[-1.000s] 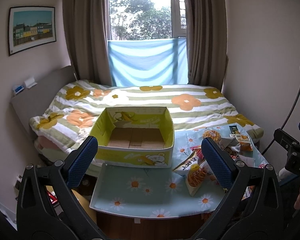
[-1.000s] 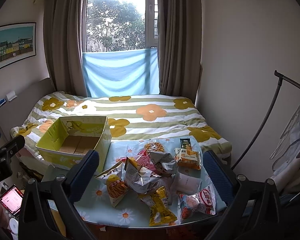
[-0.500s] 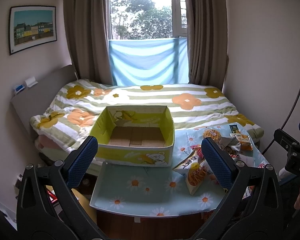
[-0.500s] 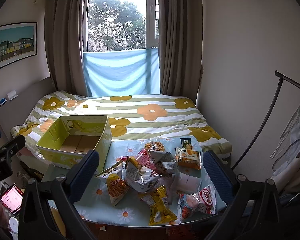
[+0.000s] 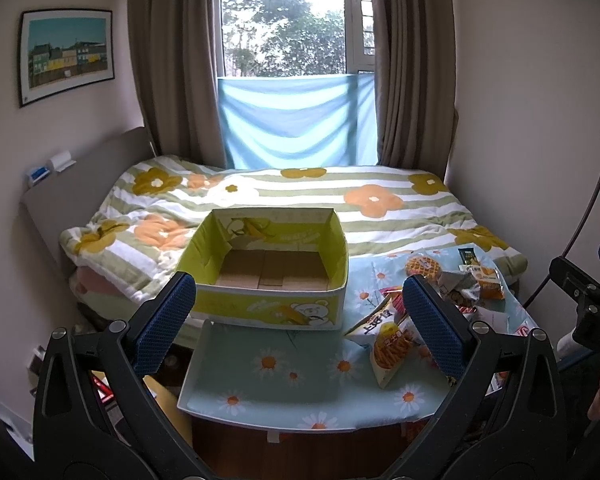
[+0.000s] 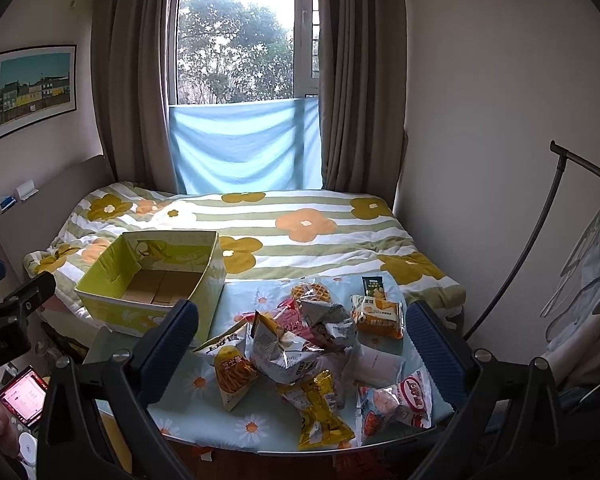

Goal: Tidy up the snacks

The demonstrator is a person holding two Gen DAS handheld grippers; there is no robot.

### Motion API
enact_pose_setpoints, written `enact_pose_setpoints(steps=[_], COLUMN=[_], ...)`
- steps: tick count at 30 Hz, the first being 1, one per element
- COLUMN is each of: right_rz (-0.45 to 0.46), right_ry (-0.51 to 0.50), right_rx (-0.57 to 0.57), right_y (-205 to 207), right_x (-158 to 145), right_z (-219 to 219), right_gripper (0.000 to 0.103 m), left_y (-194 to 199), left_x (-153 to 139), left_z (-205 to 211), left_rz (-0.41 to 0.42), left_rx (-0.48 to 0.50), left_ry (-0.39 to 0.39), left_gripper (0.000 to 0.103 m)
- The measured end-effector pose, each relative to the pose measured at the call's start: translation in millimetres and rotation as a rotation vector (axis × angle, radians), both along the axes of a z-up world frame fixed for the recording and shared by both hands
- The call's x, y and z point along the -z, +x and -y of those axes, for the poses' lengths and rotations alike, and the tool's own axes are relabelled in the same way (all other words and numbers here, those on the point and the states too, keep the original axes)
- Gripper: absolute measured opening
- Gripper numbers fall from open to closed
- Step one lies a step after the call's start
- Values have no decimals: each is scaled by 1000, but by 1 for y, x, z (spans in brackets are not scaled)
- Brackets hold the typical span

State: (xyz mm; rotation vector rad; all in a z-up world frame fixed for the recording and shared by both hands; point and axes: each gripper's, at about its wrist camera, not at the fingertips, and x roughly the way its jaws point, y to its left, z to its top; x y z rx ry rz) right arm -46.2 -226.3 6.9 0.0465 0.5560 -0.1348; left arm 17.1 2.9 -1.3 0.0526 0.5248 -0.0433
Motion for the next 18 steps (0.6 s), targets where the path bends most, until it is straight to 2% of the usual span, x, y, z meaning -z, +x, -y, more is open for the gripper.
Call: enact_pose_setpoints(steps=[4, 8, 12, 15, 18], right_rz=[8, -26, -71, -89, -110], right_ry=[11, 28, 54, 66, 39], right_rx=[-8, -11, -23, -73, -141], right_y=[-1, 4, 10, 18, 29], right_x=[2, 12, 28, 41, 60], right_z=[6, 12, 16, 18, 19], right_gripper=[103, 103, 103, 103, 103], left_y=[4, 11, 24, 33, 48], left_x=[5, 20, 47, 72, 96], left_z=[1, 5, 12, 15, 21], left_rz=[-23, -69, -152, -214, -291], left_rx=[21, 73, 143, 194, 192], left_ry=[-3, 8, -4, -38, -69], left_gripper=[102, 102, 102, 102, 102])
